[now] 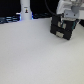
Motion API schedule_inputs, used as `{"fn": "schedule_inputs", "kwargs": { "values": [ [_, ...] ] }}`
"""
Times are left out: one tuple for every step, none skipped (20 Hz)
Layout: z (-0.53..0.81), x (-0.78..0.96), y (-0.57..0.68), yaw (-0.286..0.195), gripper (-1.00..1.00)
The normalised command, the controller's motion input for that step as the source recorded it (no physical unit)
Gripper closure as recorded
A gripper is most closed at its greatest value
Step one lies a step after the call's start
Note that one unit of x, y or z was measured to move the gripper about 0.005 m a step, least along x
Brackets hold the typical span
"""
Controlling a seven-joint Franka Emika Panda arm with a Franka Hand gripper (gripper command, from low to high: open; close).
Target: Open the kcup holder, insert the kcup into the holder, and close the kcup holder
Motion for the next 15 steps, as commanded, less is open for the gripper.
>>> {"fn": "schedule_inputs", "kwargs": {
  "values": [
    [0.12, -0.8, 0.58, -0.003, -1.0],
    [0.4, -0.61, 0.57, 0.005, -1.0],
    [0.65, -0.25, 0.49, -0.001, -1.0],
    [0.82, 0.01, 0.36, 0.003, -1.0],
    [0.95, 0.06, 0.26, 0.001, -1.0],
    [0.83, 0.15, 0.2, -0.03, -1.0],
    [0.7, 0.18, 0.24, -0.079, -1.0],
    [0.22, 0.11, 0.03, -0.019, -1.0],
    [0.08, 0.1, 0.0, 0.007, -1.0],
    [0.02, 0.08, 0.02, 0.007, -1.0],
    [0.0, 0.01, -0.01, 0.002, -1.0],
    [0.0, 0.01, -0.01, 0.002, -1.0],
    [0.0, 0.01, -0.01, 0.001, -1.0],
    [0.0, 0.01, -0.01, 0.001, -1.0],
    [0.0, 0.01, -0.01, 0.001, -1.0]
  ]
}}
